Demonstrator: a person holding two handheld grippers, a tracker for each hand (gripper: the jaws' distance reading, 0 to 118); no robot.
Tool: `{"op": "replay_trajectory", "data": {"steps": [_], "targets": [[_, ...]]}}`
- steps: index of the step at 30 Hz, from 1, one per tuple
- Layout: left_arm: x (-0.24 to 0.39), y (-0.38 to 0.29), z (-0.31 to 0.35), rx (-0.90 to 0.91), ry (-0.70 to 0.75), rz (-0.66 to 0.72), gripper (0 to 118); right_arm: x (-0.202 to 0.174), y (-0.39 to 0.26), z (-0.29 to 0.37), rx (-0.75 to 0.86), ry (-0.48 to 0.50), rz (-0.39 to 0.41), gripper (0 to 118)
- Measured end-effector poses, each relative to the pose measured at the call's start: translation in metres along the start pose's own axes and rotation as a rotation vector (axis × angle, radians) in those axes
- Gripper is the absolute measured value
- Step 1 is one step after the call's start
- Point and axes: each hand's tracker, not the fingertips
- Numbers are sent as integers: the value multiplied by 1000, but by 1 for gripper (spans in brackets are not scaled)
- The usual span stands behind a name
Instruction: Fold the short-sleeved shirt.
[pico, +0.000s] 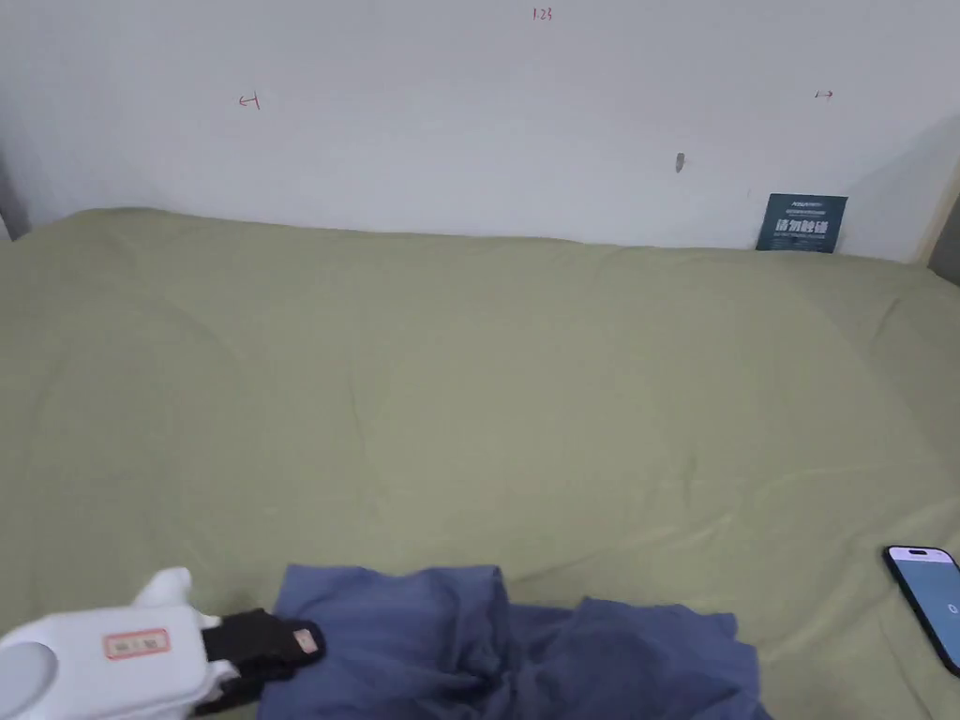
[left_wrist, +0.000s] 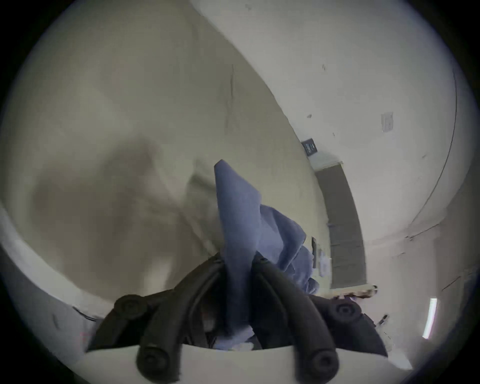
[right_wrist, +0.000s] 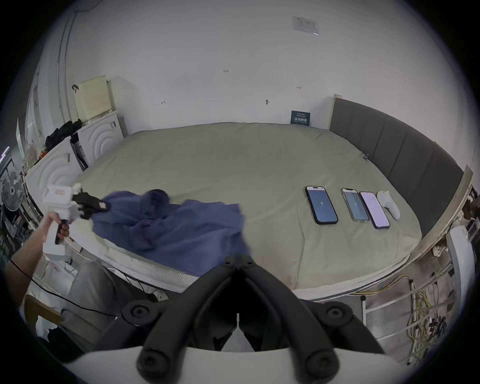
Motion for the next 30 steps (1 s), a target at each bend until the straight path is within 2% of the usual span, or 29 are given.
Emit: {"op": "replay_trajectory", "data": {"steps": [5, 9, 17, 23, 24, 25, 27, 30], "targets": [[25, 33, 74, 102, 207, -132, 14, -9, 5, -10, -2, 23, 20, 0], [68, 22, 77, 93, 216, -230, 14, -15, 8, -12, 6, 47, 28, 0], [156, -36, -18, -118, 25, -390, 14, -12, 7, -7, 5, 35, 33, 0], [166, -62, -88, -273, -15, -391, 16, -1, 4, 1, 15, -3, 0, 0], [164, -64, -95, -283, -5, -388, 22, 0, 4, 1, 16, -12, -1, 0], [160, -67, -104, -288, -8, -386, 36, 2, 3, 2, 17, -18, -2, 0], [150, -72, -117, -333, -61, -332, 75, 4, 2, 1, 15, -27, -15, 0], [136, -76, -122, -359, -84, -214, 78, 5, 0, 0, 2, -33, -31, 0]]}}
